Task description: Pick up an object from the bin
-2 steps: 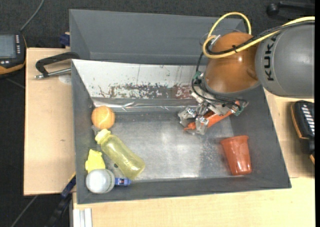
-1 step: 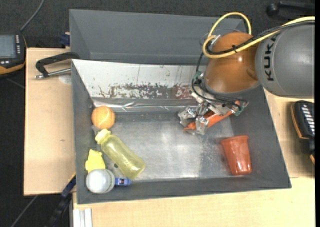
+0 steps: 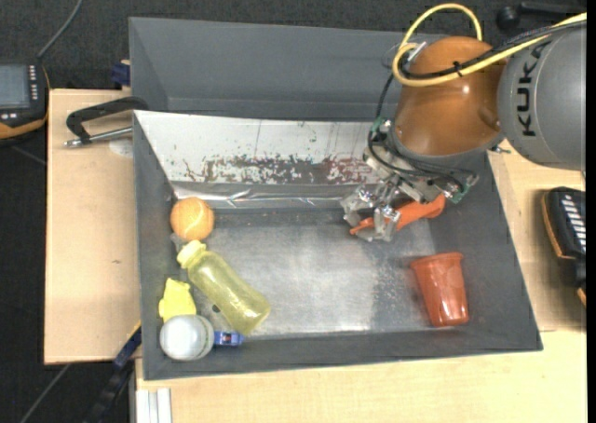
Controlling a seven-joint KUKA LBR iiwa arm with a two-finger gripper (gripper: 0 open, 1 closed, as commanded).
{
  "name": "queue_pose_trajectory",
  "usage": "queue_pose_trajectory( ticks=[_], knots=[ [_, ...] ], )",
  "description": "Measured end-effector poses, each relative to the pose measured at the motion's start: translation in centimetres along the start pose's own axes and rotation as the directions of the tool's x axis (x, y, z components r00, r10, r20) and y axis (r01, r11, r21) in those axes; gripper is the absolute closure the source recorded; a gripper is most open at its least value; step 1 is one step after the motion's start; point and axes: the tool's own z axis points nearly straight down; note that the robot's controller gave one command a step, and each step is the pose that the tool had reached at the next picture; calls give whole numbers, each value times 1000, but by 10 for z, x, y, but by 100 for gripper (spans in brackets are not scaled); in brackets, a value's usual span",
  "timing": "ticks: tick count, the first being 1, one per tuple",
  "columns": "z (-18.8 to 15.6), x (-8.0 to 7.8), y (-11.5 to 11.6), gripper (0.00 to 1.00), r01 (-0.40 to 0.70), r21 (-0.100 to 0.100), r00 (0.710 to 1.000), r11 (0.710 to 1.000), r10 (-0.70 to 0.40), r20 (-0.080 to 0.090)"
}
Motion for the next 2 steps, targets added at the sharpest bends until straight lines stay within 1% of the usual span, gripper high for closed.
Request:
queue_pose_trajectory(
  ticks=[1, 2],
  knots=[
    [-72, 5, -11, 100, -22, 8, 1000, 1000, 22, 8],
    [-101, 12, -12, 100, -11, -3, 1000, 1000, 11, 1]
  ],
)
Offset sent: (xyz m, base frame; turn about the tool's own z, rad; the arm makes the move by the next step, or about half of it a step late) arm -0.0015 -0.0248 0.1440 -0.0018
